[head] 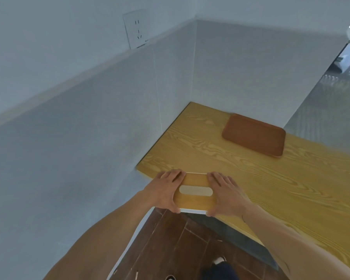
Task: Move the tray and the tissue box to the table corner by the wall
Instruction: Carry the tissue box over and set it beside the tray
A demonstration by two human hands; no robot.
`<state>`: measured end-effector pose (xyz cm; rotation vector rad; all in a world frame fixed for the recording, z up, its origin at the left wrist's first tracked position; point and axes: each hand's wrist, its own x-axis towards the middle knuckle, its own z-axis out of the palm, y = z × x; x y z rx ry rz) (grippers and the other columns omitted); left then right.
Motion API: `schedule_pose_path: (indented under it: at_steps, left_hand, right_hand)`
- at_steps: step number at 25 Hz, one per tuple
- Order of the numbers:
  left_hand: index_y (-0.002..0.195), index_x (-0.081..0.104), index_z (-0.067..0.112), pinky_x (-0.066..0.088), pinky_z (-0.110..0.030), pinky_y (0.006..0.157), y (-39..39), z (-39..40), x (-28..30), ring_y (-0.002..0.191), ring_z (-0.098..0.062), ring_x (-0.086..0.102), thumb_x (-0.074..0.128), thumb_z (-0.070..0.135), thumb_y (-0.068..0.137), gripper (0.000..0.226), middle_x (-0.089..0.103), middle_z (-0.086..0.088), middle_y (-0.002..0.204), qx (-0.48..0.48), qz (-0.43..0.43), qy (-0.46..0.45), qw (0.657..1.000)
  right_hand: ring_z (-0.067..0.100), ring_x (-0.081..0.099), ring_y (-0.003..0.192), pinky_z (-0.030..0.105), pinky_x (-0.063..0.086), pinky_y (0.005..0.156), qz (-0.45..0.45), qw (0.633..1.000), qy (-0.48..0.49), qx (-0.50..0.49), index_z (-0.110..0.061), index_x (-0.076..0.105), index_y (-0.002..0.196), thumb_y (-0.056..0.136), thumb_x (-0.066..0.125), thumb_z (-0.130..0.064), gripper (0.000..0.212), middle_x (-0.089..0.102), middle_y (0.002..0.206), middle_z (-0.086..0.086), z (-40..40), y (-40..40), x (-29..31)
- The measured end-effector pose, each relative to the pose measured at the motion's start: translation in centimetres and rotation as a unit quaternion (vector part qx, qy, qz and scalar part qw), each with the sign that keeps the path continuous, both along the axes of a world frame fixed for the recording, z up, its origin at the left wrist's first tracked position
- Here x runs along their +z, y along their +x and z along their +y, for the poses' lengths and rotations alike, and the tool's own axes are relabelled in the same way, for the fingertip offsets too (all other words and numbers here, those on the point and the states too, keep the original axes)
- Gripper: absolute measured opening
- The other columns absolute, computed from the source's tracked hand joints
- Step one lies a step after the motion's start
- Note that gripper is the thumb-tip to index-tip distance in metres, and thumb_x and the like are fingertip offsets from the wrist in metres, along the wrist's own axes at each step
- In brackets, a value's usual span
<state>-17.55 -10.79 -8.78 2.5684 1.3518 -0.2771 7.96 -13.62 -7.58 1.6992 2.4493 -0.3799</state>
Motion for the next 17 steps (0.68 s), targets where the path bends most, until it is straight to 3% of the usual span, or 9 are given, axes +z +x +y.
schedule_pose_path:
  at_steps: [5,12,17]
  left_hand:
    - [0.154,0.002,0.018,0.016,-0.05,0.12,0.4,4.9,-0.9,0.147,-0.027,0.018,0.069,0.075,0.062,0.127,0.013,-0.007,0.162,-0.013,-0.002,-0.006,1.0]
    - [0.155,-0.007,0.023,0.002,-0.045,0.121,3.2,14.8,-1.2,0.15,-0.024,0.006,0.07,0.074,0.06,0.132,0.002,-0.002,0.164,-0.018,0.011,-0.033,0.999]
    - [0.155,-0.008,0.023,0.001,-0.043,0.121,5.7,20.8,-1.0,0.15,-0.024,0.006,0.07,0.07,0.061,0.131,-0.001,0.0,0.164,-0.024,0.013,-0.039,0.999]
  right_hand:
    - [0.021,0.0,0.152,0.045,0.002,0.123,0.007,1.0,-0.016,-0.014,-0.017,-0.005,0.157,0.06,0.068,-0.073,0.134,0.003,0.166,0.002,4.5,0.5,-1.1]
    - [0.021,-0.001,0.152,0.044,0.0,0.123,0.033,0.998,-0.024,-0.048,-0.018,-0.005,0.157,0.058,0.068,-0.075,0.136,0.003,0.166,0.001,13.1,3.2,-2.6]
    - [0.02,-0.003,0.152,0.044,0.0,0.124,0.047,0.996,-0.032,-0.069,-0.016,-0.007,0.157,0.059,0.071,-0.072,0.137,0.002,0.166,0.002,18.4,5.2,-3.1]
